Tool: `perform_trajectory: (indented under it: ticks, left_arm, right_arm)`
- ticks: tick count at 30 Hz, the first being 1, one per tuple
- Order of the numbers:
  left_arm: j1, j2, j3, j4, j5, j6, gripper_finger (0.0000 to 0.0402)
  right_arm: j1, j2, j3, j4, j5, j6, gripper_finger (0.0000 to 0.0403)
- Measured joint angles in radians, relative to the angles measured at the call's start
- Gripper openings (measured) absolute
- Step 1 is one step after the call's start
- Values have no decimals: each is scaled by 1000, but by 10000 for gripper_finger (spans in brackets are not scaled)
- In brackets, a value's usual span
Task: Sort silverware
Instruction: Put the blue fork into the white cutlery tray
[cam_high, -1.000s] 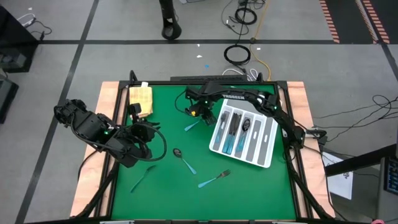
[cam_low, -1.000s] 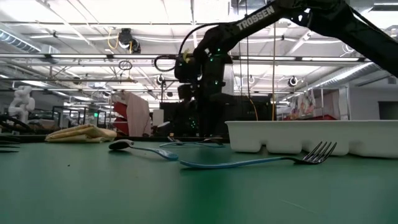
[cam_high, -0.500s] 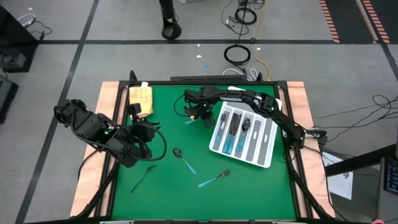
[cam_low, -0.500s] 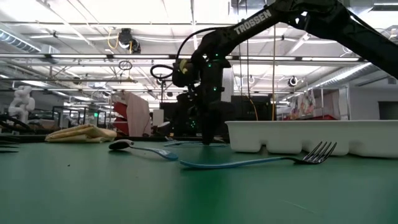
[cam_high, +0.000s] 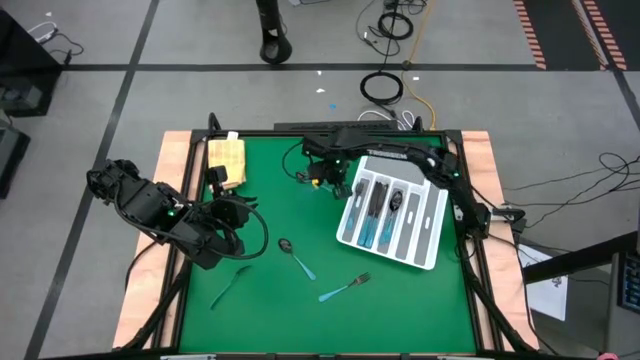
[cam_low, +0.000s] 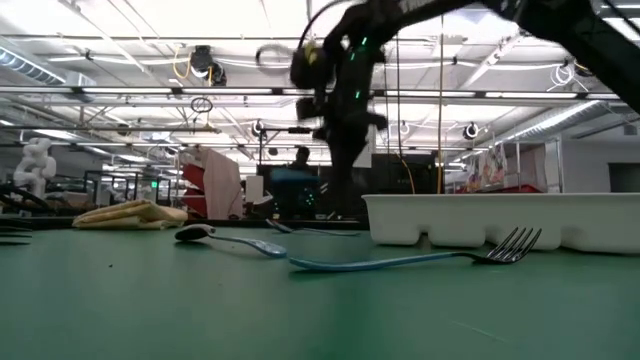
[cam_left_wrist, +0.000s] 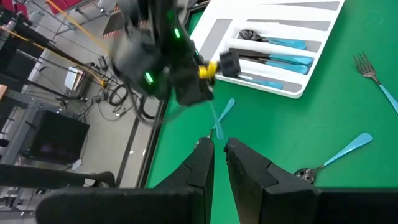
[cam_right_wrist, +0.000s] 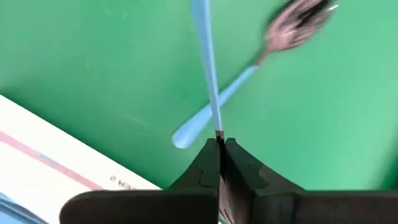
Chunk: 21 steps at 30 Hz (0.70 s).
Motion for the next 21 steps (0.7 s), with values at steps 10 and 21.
perform_trajectory:
  ticks: [10,21]
  left_arm:
    - [0,0,0,0,0,-1,52]
    - [-6,0,0,0,5,-27,52]
  right_arm:
    - [80,-193,2,-242,260,-133,1]
    - [149,-192,-125,-238,501,-222,1]
